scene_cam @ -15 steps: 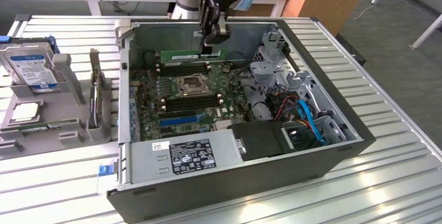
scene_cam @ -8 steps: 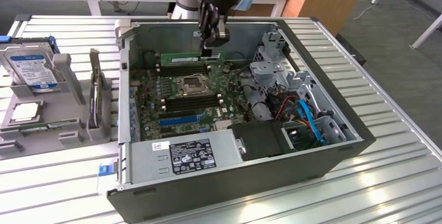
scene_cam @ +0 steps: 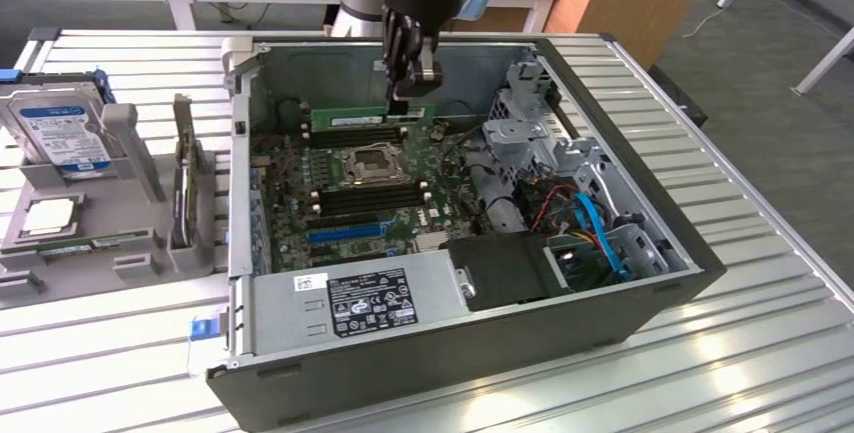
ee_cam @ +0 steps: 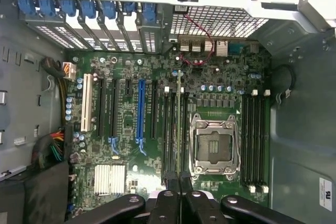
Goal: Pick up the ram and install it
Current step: 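Pick up the ram and move it above insertion slot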
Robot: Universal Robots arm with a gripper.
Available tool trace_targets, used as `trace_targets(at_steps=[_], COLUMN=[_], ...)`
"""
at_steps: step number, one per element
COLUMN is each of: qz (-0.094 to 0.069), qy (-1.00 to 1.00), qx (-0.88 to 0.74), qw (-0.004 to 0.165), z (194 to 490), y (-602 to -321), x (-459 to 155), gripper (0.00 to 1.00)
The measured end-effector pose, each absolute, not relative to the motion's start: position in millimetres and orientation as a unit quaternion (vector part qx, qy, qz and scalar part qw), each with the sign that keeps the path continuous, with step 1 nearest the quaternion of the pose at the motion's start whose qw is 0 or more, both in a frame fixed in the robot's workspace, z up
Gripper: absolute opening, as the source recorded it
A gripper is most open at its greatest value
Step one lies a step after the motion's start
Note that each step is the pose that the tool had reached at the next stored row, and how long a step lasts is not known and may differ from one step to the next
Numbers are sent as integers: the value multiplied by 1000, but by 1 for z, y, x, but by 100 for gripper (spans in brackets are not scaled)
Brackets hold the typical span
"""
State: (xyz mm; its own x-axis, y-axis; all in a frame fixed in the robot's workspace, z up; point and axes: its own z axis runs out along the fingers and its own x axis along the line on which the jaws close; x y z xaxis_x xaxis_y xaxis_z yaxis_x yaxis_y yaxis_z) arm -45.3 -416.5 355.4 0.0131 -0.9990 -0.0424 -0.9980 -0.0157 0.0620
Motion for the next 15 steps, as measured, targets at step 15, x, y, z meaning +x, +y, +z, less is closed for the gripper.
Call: trace_targets(at_steps=[15], qz=[-37], qy=[-701], qx=[712], qw=[7], z=[353], y=[-417], x=[-39], gripper=[12])
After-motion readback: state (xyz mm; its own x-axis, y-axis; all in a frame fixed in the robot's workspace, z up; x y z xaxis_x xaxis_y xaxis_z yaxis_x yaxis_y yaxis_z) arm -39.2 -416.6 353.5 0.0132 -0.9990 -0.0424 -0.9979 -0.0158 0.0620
